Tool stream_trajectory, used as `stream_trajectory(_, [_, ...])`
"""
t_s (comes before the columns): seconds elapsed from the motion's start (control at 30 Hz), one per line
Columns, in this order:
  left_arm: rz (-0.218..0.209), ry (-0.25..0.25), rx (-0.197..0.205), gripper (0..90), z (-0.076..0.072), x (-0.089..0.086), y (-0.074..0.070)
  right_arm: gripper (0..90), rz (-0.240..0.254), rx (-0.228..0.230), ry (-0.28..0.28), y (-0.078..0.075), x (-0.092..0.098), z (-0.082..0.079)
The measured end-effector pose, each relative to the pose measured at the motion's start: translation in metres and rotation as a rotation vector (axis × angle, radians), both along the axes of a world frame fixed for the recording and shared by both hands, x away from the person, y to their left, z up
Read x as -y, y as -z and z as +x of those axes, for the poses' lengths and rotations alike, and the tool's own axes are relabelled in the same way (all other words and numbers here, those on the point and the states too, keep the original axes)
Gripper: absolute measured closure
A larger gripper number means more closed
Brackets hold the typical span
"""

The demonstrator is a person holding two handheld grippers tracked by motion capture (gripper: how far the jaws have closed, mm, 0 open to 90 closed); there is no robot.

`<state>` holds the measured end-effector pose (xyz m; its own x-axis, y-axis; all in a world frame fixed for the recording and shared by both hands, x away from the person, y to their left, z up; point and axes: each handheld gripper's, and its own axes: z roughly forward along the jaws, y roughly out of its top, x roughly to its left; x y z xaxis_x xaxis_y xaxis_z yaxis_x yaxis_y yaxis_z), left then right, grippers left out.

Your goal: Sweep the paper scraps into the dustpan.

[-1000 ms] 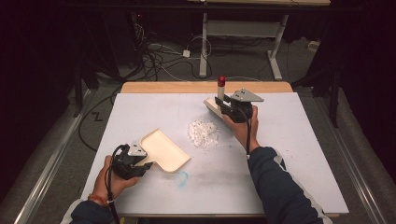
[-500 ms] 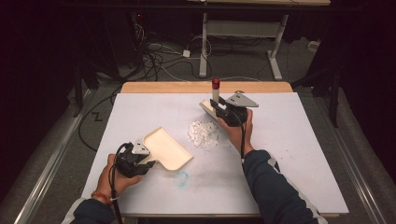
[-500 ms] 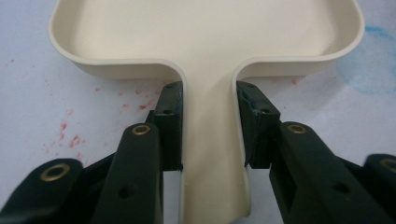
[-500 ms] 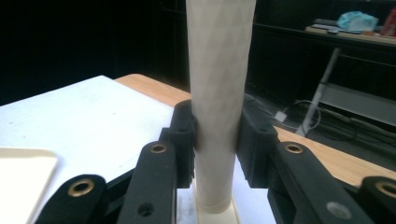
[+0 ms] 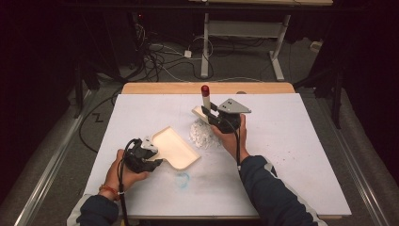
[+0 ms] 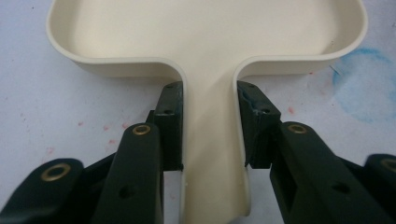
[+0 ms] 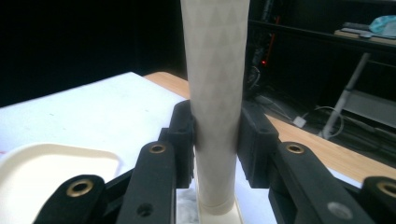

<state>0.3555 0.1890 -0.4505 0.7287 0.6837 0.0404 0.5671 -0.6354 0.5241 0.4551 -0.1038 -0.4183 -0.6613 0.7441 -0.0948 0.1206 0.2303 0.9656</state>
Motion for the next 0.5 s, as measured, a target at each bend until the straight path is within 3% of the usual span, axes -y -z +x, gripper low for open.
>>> stream_trajectory(0.33, [0.012,0.022,-0.013,63.3,0.010,0.016,0.004,70.8,0.020,-0.002,-0.084,0.000,-0.018,-0.019])
stream_trajectory(0.5, [0.012,0.019,-0.013,63.2,0.011,0.021,0.004,70.9,0.006,-0.001,-0.132,0.000,-0.031,-0.030])
